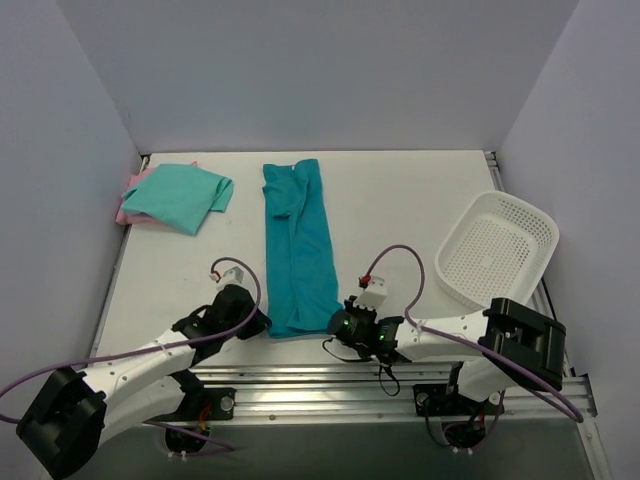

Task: Fold and stack the t-shirts
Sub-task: Fold the tshirt

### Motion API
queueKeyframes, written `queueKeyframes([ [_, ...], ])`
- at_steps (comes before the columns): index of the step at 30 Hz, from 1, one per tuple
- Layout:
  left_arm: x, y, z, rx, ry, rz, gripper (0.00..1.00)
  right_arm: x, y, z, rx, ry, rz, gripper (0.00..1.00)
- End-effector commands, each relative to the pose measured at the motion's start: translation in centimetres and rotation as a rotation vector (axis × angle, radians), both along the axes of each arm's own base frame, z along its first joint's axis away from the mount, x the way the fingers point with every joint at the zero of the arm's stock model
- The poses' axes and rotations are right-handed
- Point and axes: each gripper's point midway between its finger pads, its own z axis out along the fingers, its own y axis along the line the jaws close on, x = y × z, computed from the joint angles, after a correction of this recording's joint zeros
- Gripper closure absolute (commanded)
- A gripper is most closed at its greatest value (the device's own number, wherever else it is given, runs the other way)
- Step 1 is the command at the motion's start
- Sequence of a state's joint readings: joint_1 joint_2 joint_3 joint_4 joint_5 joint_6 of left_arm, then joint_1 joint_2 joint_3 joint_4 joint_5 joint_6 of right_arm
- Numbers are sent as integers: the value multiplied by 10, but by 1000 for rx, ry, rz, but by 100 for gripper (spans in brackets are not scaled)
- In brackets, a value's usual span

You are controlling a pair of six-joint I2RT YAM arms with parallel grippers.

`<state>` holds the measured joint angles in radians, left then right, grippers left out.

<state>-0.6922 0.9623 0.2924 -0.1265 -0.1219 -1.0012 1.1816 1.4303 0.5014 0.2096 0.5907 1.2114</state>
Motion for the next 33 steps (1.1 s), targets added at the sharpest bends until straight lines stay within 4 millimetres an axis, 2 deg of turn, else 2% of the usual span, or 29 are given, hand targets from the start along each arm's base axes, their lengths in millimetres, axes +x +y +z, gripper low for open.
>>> queueKeyframes([
  [1, 16, -2, 27, 28, -56, 7, 98, 14, -8, 26, -77, -73, -39, 100],
  [2, 21, -4, 33, 26, -70, 7, 98, 19, -5, 32, -85, -92, -44, 100],
  [3, 30, -10, 48, 13, -100, 7, 98, 25, 5, 44, -72, -110, -42, 100],
  [5, 39, -15, 57, 25, -116, -2, 98, 34, 11, 47, -113, -121, -32, 100],
  [6, 48, -21, 66, 25, -128, -1, 98, 41, 23, 59, -96, -137, -32, 100],
  [7, 53, -23, 70, 28, -138, -2, 98, 46, 27, 62, -114, -144, -18, 100],
  [8, 58, -25, 74, 28, -145, -3, 98, 54, 29, 59, -133, -141, -28, 100],
  [9, 68, -31, 82, 22, -155, -1, 98, 64, 43, 74, -103, -154, -27, 100],
  [10, 76, -31, 88, 16, -166, 10, 98, 72, 47, 79, -120, -161, -16, 100],
  [12, 90, -33, 92, 14, -168, 21, 98, 96, 47, 81, -147, -159, -49, 100],
  [13, 101, -37, 105, -9, -193, 25, 98, 110, 55, 99, -131, -177, -61, 100],
  [15, 121, -29, 106, -6, -192, 56, 98, 135, 48, 104, -169, -185, -95, 100],
  [16, 131, -31, 114, -26, -201, 58, 98, 146, 51, 113, -176, -188, -106, 100],
  [18, 150, -19, 107, -33, -173, 88, 98, 168, 43, 120, -194, -194, -129, 100],
  [19, 159, -18, 110, -45, -187, 93, 98, 176, 44, 118, -195, -188, -131, 100],
  [20, 171, -13, 115, -59, -192, 112, 98, 188, 47, 127, -184, -203, -132, 100],
  [21, 180, -12, 107, -55, -179, 120, 98, 200, 40, 128, -182, -200, -154, 100],
  [22, 188, -10, 108, -58, -183, 133, 98, 209, 42, 119, -191, -186, -153, 100],
  [23, 198, -11, 113, -69, -199, 137, 98, 220, 44, 124, -180, -193, -158, 100],
  [24, 211, -9, 104, -68, -199, 147, 98, 228, 43, 120, -191, -188, -158, 100],
  [25, 222, -10, 106, -72, -224, 142, 98, 242, 37, 99, -219, -157, -174, 100],
  [26, 231, -9, 102, -69, -227, 145, 98, 250, 39, 91, -217, -140, -166, 100],
  [27, 245, -14, 95, -94, -215, 119, 98, 263, 46, 96, -197, -149, -160, 100],
  [28, 253, -16, 91, -99, -212, 106, 98, 277, 47, 74, -204, -130, -159, 100],
  [29, 261, -17, 87, -104, -207, 101, 98, 286, 52, 67, -198, -125, -146, 100],
  [30, 277, -20, 74, -114, -192, 87, 98, 298, 64, 73, -162, -136, -126, 98],
  [31, 284, -23, 69, -123, -186, 77, 98, 303, 66, 47, -188, -96, -114, 63],
  [32, 291, -24, 61, -131, -170, 74, 98, 312, 65, 40, -183, -84, -119, 45],
  [33, 302, -29, 49, -153, -148, 57, 98, 324, 75, 52, -149, -106, -116, 32],
])
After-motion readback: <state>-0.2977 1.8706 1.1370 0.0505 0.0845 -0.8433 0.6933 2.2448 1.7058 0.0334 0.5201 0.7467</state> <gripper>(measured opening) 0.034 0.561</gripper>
